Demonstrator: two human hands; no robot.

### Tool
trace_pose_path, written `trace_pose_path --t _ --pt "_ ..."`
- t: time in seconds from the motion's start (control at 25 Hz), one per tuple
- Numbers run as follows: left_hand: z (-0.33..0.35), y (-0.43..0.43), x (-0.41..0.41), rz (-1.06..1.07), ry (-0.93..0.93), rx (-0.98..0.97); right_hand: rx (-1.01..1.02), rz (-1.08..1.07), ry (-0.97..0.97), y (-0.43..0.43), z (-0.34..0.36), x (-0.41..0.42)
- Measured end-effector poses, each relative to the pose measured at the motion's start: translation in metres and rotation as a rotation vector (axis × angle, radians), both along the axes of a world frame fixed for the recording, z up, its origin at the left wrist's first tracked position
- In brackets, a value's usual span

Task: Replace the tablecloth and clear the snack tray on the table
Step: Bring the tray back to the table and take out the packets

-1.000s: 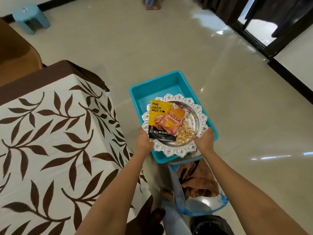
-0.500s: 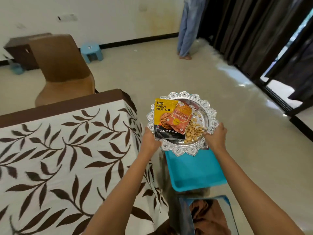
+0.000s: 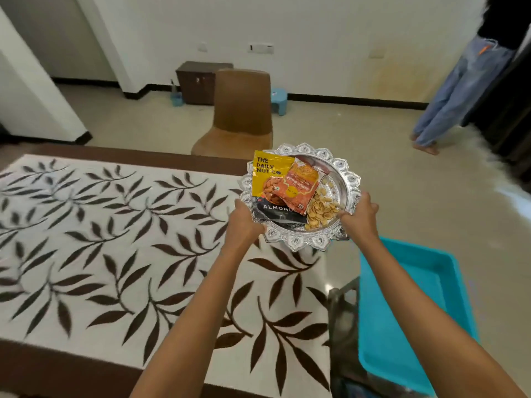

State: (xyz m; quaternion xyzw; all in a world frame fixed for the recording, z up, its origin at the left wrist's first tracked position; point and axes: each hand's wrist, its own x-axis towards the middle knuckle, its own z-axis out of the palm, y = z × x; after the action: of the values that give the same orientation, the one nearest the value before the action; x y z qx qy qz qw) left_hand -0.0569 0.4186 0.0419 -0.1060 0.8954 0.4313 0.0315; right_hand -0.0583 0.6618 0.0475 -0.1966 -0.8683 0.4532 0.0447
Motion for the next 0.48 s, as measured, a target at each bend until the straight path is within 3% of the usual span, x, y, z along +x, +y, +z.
trace_pose_path --t 0.48 --pt "-0.008 -0.279 0.036 0.277 -0.073 -0.043 -0.01 0.354 -0.084 -0.287 -0.021 -0.036"
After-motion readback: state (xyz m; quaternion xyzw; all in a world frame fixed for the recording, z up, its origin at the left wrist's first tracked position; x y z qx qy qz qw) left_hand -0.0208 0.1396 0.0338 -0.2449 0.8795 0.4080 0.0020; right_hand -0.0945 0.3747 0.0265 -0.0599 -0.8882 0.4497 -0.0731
